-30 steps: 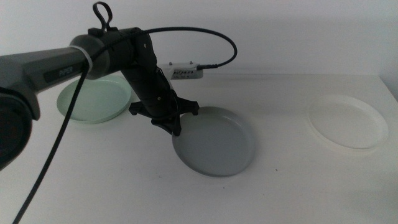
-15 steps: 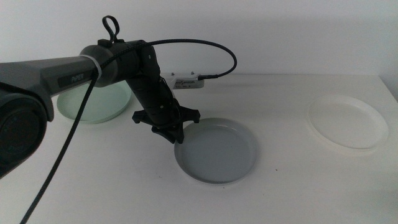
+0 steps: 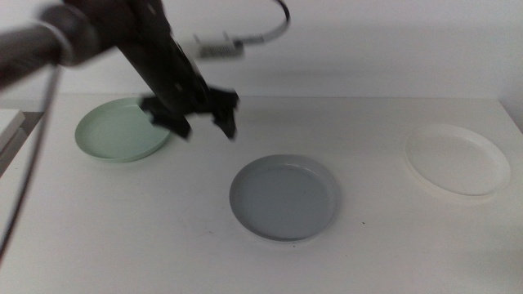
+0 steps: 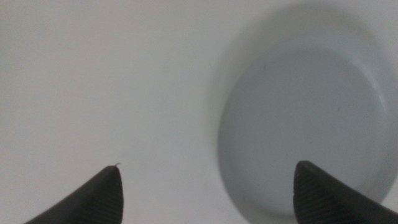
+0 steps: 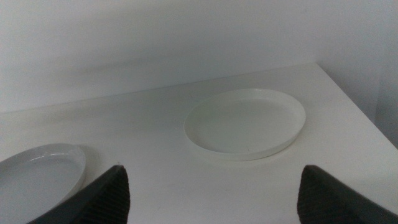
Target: Stack the three bowls on top of each other.
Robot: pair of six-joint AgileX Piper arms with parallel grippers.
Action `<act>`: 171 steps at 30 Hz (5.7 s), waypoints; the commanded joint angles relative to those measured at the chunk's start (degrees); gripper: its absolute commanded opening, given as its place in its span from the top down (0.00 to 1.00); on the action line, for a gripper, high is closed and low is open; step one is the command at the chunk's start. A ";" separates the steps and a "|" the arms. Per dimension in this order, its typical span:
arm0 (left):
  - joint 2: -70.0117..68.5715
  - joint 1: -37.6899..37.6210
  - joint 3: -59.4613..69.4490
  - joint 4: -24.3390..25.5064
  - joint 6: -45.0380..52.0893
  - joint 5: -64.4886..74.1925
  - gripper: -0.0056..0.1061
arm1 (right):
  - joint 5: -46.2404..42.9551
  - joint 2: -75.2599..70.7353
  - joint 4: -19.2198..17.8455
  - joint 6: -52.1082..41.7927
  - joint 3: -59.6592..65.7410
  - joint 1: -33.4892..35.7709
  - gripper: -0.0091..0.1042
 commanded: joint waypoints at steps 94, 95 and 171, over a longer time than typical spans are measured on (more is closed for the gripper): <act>-16.09 9.79 23.53 -7.99 13.81 -28.69 0.97 | -0.50 -0.29 -0.29 -0.18 0.23 -0.47 0.25; -15.70 7.81 24.02 -7.99 12.67 -29.67 0.97 | -0.50 -0.29 -0.29 -0.18 0.23 -0.47 0.25; -67.47 -5.82 25.19 -3.38 17.35 -1.55 0.11 | -0.49 -0.29 -0.29 -0.06 0.23 -0.47 0.25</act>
